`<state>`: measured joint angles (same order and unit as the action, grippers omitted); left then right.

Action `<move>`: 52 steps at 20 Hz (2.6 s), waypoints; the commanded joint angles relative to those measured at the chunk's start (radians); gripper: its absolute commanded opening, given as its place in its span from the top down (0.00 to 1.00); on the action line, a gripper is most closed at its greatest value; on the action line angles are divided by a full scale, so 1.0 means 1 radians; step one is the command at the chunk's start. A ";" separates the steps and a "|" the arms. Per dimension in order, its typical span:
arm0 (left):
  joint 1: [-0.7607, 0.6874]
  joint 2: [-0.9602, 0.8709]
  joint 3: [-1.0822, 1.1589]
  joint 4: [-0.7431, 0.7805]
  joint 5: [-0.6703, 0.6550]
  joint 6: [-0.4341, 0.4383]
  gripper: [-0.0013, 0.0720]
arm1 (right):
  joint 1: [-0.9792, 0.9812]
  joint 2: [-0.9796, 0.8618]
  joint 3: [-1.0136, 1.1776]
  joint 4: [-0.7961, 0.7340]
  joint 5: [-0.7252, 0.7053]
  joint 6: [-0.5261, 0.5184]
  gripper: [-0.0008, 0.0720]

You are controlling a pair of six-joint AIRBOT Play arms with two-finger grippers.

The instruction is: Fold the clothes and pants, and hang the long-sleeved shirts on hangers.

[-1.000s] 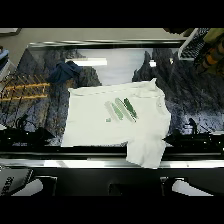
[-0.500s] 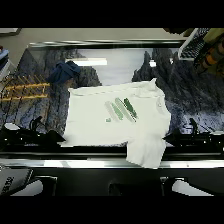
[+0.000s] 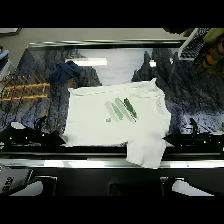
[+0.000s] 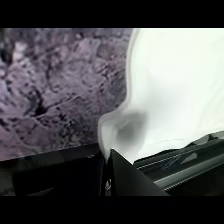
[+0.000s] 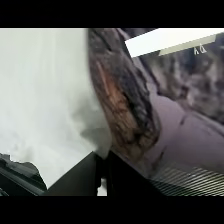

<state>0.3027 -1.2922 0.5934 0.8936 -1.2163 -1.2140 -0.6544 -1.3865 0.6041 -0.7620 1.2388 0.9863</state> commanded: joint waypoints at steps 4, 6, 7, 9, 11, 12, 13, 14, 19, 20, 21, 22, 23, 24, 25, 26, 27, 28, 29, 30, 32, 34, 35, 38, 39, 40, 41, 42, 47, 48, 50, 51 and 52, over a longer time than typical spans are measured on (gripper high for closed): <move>-0.082 0.008 0.201 -0.082 0.004 0.001 0.97 | 0.225 0.069 0.160 0.224 -0.115 -0.024 0.94; -0.126 0.008 0.359 -0.082 0.023 -0.044 0.97 | 0.348 0.082 0.351 0.212 -0.227 0.047 0.94; -0.137 0.008 0.457 -0.082 0.037 -0.071 0.97 | 0.396 0.082 0.475 0.166 -0.270 0.107 0.94; -0.136 0.010 0.673 -0.080 0.052 -0.126 0.97 | 0.456 0.082 0.737 0.024 -0.323 0.232 0.94; -0.134 0.019 0.910 -0.029 0.057 -0.167 0.97 | 0.479 0.084 1.003 -0.074 -0.311 0.299 0.94; -0.135 0.028 1.023 0.010 0.057 -0.195 0.97 | 0.480 0.092 1.118 -0.098 -0.291 0.320 0.94; -0.135 0.041 1.136 0.055 0.056 -0.234 0.97 | 0.480 0.108 1.228 -0.118 -0.267 0.336 0.94; -0.135 0.058 1.228 0.106 0.055 -0.284 0.97 | 0.480 0.131 1.312 -0.135 -0.244 0.346 0.94; -0.135 0.223 1.437 0.354 -0.042 -0.571 0.97 | 0.480 0.369 1.456 -0.215 -0.102 0.388 0.94; -0.135 0.264 1.436 0.385 -0.074 -0.598 0.97 | 0.480 0.420 1.456 -0.239 -0.088 0.422 0.94; -0.135 0.304 1.435 0.417 -0.106 -0.623 0.97 | 0.480 0.469 1.456 -0.267 -0.084 0.466 0.94; -0.135 0.335 1.435 0.448 -0.134 -0.653 0.96 | 0.480 0.510 1.456 -0.277 -0.088 0.500 0.94; -0.135 0.364 1.435 0.477 -0.158 -0.694 0.96 | 0.480 0.541 1.456 -0.277 -0.090 0.518 0.94; -0.135 0.385 1.435 0.498 -0.178 -0.718 0.96 | 0.480 0.559 1.456 -0.274 -0.088 0.550 0.94; -0.135 0.396 1.435 0.500 -0.193 -0.721 0.96 | 0.480 0.571 1.456 -0.266 -0.085 0.585 0.94; -0.135 0.399 1.435 0.500 -0.208 -0.721 0.97 | 0.480 0.574 1.456 -0.259 -0.080 0.601 0.94; -0.135 0.396 1.431 0.499 -0.219 -0.720 0.97 | 0.480 0.571 1.452 -0.259 -0.072 0.612 0.94; -0.135 0.394 1.411 0.499 -0.219 -0.719 0.97 | 0.480 0.558 1.447 -0.261 -0.052 0.615 0.94; -0.135 0.388 1.381 0.499 -0.219 -0.711 0.97 | 0.480 0.531 1.446 -0.263 -0.015 0.616 0.94; -0.137 0.376 1.346 0.497 -0.219 -0.695 0.97 | 0.480 0.489 1.446 -0.263 0.031 0.623 0.94; -0.156 0.324 1.257 0.495 -0.213 -0.651 0.97 | 0.480 0.379 1.445 -0.263 0.122 0.626 0.94; -0.194 0.225 1.162 0.495 -0.175 -0.590 0.96 | 0.480 0.238 1.401 -0.264 0.159 0.613 0.94; -0.213 0.167 1.117 0.495 -0.132 -0.563 0.97 | 0.480 0.170 1.367 -0.259 0.156 0.614 0.94; -0.259 -0.060 1.011 0.495 0.045 -0.528 0.96 | 0.481 -0.056 1.254 -0.250 0.098 0.583 0.94; -0.271 -0.142 1.003 0.495 0.101 -0.529 0.96 | 0.481 -0.123 1.220 -0.249 0.055 0.576 0.94; -0.284 -0.231 1.005 0.494 0.168 -0.529 0.96 | 0.487 -0.196 1.193 -0.249 0.000 0.566 0.94; -0.298 -0.306 1.008 0.494 0.241 -0.529 0.96 | 0.491 -0.259 1.177 -0.247 -0.056 0.550 0.94; -0.312 -0.381 1.015 0.494 0.317 -0.529 0.96 | 0.504 -0.319 1.170 -0.243 -0.114 0.533 0.94; -0.334 -0.574 1.080 0.495 0.489 -0.528 0.96 | 0.559 -0.498 1.170 -0.241 -0.378 0.453 0.94; -0.329 -0.575 1.080 0.495 0.484 -0.528 0.96 | 0.559 -0.499 1.170 -0.247 -0.400 0.453 0.94; -0.327 -0.568 1.083 0.495 0.428 -0.528 0.96 | 0.559 -0.489 1.170 -0.255 -0.380 0.454 0.94; -0.327 -0.565 1.083 0.495 0.380 -0.528 0.96 | 0.559 -0.483 1.170 -0.266 -0.346 0.457 0.94; -0.327 -0.562 1.083 0.495 0.325 -0.528 0.96 | 0.559 -0.477 1.170 -0.280 -0.295 0.469 0.94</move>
<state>-0.0238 -1.8393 1.6703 1.3895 -0.8124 -1.7432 -0.0998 -1.8572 1.7760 -1.0161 0.9115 1.4509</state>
